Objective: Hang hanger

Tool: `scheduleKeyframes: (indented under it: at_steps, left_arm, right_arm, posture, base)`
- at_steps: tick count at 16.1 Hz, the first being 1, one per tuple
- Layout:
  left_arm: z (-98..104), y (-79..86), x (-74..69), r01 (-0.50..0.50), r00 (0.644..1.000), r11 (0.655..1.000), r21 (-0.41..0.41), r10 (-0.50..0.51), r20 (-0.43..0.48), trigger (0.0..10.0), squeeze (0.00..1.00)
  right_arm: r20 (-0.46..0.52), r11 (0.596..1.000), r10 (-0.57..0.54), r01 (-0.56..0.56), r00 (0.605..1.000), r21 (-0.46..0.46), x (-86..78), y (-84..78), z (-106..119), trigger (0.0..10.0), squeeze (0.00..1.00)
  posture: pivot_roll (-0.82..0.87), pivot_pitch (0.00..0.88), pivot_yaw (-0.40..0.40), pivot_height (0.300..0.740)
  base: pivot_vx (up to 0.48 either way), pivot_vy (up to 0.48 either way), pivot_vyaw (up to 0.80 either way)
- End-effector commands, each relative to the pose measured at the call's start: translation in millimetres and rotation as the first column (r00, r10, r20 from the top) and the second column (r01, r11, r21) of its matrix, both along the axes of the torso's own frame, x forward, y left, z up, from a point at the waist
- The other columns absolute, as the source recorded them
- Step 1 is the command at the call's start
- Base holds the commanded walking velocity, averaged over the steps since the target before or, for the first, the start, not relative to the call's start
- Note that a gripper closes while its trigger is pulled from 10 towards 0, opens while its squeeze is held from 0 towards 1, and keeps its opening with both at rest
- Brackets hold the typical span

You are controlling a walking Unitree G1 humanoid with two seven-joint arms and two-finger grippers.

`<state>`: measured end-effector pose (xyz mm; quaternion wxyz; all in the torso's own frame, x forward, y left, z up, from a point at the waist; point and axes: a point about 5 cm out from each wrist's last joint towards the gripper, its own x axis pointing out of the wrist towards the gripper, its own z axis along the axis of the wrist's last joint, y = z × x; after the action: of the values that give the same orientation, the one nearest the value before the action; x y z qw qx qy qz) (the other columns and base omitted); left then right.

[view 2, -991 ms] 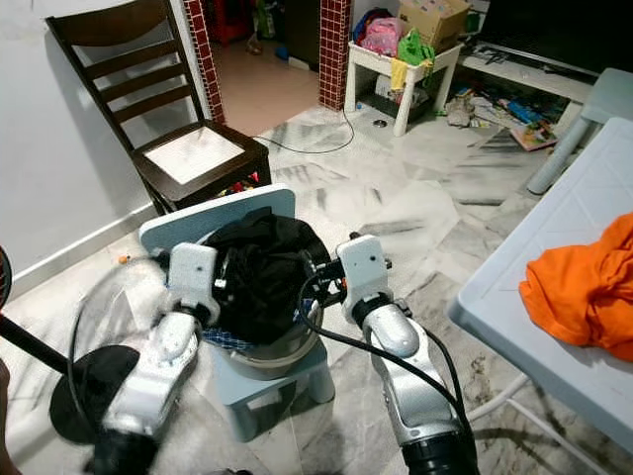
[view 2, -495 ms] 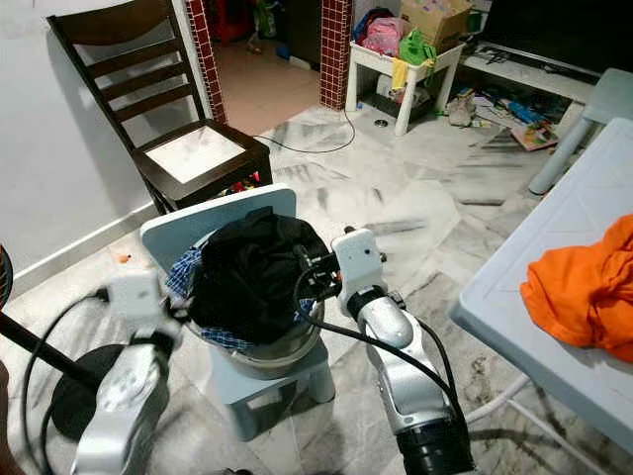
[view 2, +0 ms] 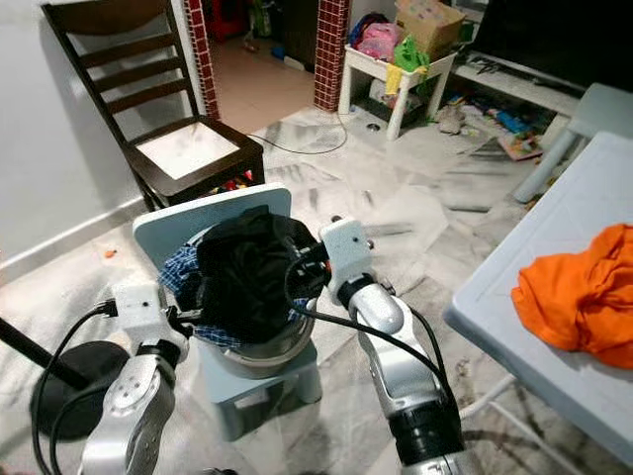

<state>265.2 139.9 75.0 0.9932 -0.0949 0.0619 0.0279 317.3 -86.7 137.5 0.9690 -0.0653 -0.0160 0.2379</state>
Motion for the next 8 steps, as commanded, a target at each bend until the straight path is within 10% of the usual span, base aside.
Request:
scheduleKeyframes:
  at_steps: [1, 3, 4, 5, 8]
  left_arm:
    - [0.0, -7.1, 2.1, -0.018, 1.000, 0.999, -0.046, 0.018, -0.005, 10.0, 1.00]
    - [-6.7, -11.2, 4.2, -0.008, 0.999, 0.998, -0.066, 0.006, -0.035, 10.0, 1.00]
    - [-9.5, -11.9, 4.2, -0.006, 0.999, 0.997, -0.077, 0.002, -0.050, 10.0, 0.36]
    - [-11.0, -12.8, 5.5, -0.004, 0.998, 0.997, -0.083, 0.000, -0.059, 10.0, 0.00]
    - [-17.9, -16.4, 11.1, 0.018, 0.995, 0.993, -0.115, -0.030, -0.097, 10.0, 0.00]
  right_arm:
    - [0.000, 1.000, 0.007, -0.007, 1.000, -0.005, 1.6, -0.4, 1.5, 10.0, 0.00]
    - [-0.003, 1.000, 0.013, -0.013, 1.000, -0.008, 2.1, 0.7, 0.4, 10.0, 0.00]
    - [-0.002, 1.000, 0.014, -0.014, 1.000, -0.005, 1.6, 2.2, 0.7, 10.0, 0.00]
    - [-0.001, 1.000, 0.011, -0.011, 1.000, 0.001, 1.7, 2.9, 1.2, 10.0, 0.00]
    - [-0.003, 1.000, -0.001, 0.001, 1.000, 0.019, -1.9, 5.8, 0.6, 10.0, 0.00]
  posture:
    - [0.00, 0.058, -0.074, 0.740]
    - [0.00, 0.065, -0.073, 0.740]
    - [-0.01, 0.067, -0.062, 0.740]
    - [-0.01, 0.068, -0.060, 0.740]
    - [-0.02, 0.077, -0.033, 0.740]
  base:
    - [0.000, 0.000, 0.00]
    - [0.000, 0.000, 0.00]
    - [0.000, 0.000, 0.00]
    - [0.000, 0.000, 0.00]
    - [0.000, 0.000, 0.00]
